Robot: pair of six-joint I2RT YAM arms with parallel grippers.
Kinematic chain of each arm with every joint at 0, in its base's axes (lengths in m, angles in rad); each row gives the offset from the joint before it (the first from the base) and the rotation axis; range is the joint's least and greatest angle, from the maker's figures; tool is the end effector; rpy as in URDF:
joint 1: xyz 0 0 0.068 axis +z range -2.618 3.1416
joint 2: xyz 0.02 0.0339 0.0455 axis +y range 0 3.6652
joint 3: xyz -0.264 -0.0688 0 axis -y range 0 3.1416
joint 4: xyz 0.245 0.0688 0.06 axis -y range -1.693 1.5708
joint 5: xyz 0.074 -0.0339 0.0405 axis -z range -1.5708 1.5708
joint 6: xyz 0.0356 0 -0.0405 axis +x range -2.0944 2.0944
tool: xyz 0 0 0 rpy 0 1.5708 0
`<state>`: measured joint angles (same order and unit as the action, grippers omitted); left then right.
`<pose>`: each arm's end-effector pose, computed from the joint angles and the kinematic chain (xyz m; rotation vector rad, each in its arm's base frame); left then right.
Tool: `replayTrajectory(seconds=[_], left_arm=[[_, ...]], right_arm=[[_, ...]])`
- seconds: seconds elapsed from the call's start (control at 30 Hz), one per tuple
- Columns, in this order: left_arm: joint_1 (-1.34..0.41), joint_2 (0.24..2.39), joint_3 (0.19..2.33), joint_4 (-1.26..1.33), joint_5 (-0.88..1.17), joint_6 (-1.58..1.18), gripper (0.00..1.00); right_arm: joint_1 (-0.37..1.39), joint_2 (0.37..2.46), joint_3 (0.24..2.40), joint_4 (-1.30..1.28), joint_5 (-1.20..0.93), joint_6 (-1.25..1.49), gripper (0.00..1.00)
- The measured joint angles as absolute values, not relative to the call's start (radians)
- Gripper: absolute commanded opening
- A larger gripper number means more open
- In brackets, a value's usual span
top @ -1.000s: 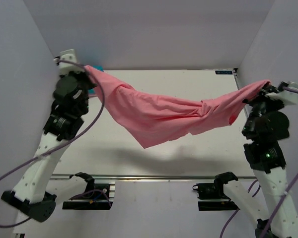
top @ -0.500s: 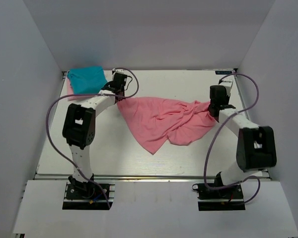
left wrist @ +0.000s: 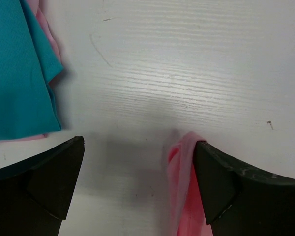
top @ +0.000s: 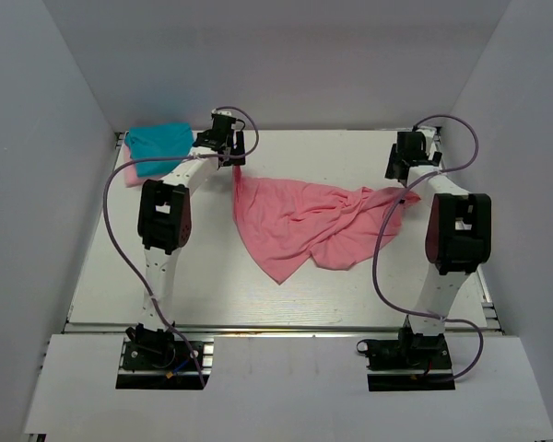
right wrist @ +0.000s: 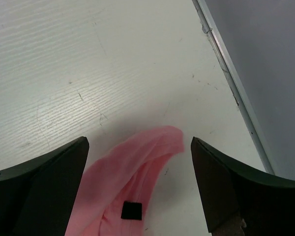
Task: Fold and stack the t-shirts
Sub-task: Flatten out the tshirt
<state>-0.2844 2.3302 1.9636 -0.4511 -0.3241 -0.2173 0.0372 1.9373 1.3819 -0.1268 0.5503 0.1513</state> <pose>0.5077 -0.1366 0.1946 -0.0725 2.3376 0.1405 0.4358 -0.0024 0.2160 0.4136 2.1431 -0.5111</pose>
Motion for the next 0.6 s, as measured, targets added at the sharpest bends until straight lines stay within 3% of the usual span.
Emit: replayTrajectory(seconds=[0.2, 0.4, 0.6], left_arm=[[-0.284, 2.277, 1.939, -0.525, -0.337, -0.176, 1.0], [-0.284, 2.157, 1.894, -0.599, -0.328, -0.134, 1.0], [-0.305, 1.854, 1.64, -0.543, -0.142, -0.044, 1.0]], right_arm=[[0.02, 1.887, 1.349, -0.207, 0.505, 0.185, 0.9], [0.019, 1.667, 1.225, -0.276, 0.397, 0.199, 0.9], [0.022, 1.437, 1.075, -0.287, 0.224, 0.192, 0.9]])
